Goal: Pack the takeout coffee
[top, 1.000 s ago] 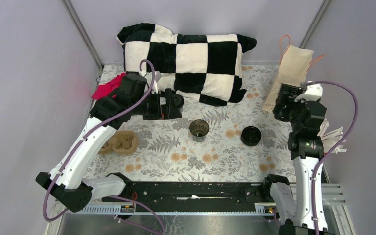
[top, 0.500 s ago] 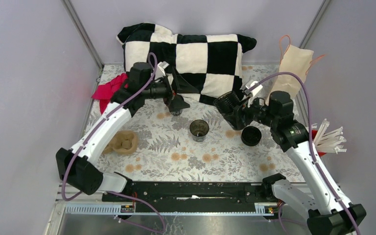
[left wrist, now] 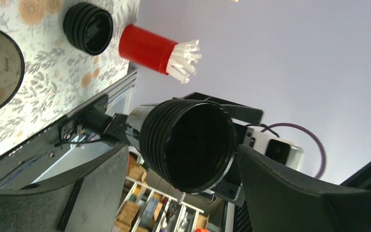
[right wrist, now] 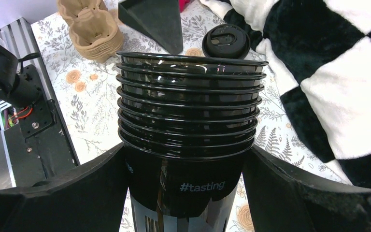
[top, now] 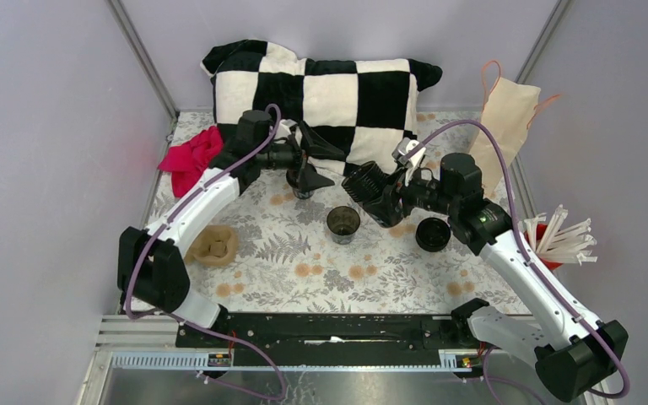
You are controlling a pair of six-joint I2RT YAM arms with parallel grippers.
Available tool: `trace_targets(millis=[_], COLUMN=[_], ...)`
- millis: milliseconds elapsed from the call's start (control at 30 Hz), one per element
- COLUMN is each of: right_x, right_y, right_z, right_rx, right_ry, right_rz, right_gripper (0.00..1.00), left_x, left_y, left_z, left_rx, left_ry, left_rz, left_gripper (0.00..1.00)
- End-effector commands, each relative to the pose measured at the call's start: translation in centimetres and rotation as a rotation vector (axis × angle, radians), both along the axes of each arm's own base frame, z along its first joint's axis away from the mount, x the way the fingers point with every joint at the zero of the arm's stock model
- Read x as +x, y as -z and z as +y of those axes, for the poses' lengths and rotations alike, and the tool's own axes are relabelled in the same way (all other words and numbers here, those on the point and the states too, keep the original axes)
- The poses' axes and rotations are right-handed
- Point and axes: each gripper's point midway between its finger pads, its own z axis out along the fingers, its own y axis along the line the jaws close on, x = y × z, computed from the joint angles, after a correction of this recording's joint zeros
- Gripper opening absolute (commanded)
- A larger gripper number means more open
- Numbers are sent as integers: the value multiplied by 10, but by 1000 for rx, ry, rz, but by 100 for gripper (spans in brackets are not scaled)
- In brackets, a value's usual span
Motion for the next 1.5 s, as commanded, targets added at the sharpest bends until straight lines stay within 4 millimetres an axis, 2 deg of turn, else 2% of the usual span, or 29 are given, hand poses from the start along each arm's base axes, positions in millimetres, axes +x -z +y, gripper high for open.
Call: trace_targets(millis=[0,100,233,333,467,633,767,800,867,933,1000,1100,1200,1300,1333,1367,1467], right_x=[3,3,3,4,3,1,3,5,9,8,1,-3,-8,-14,-12,-10,-6], right_y=[-39,-39,-40,-40,-35,-26,-19,-17,-13,-7,-7,-22,-45,-68,-83,-81,-105], right_z=[12,14,15,15,15,13,11,9,2,-10,-22,-47,-61,-47,-46,-48,-49], right_rx=[78,78,79,73,50,4,-25,-29,-51,-75,-82,-21,82,156,188,168,215], right_ry=[-30,-36,-37,-40,-45,-55,-35,-11,45,122,186,412,602,607,638,675,733], right_rz=[-112,-110,-117,-123,-131,-142,-132,-119,-84,-28,35,170,330,477,511,549,584], right_gripper=[48,48,48,47,47,47,50,53,71,88,98,100,100,100,100,100,100], left_x=[-24,-36,-49,-54,-63,-69,-68,-67,-63,-54,-42,-19,0,11,13,15,23], left_y=[-1,0,2,-1,4,12,7,6,8,13,14,18,29,34,36,37,37], left_z=[-20,-34,-50,-56,-60,-60,-60,-60,-59,-58,-59,-56,-54,-55,-55,-56,-61], left_rx=[23,23,3,-26,-31,0,7,14,45,106,158,316,473,628,696,760,872], left_ry=[151,213,294,321,360,383,372,363,343,309,259,151,75,23,15,2,-38], left_rz=[-25,-43,-48,-56,-40,-46,-81,-96,-121,-156,-207,-320,-396,-493,-531,-577,-656], left_gripper=[85,83,73,69,57,33,13,8,0,0,0,0,0,0,0,0,0])
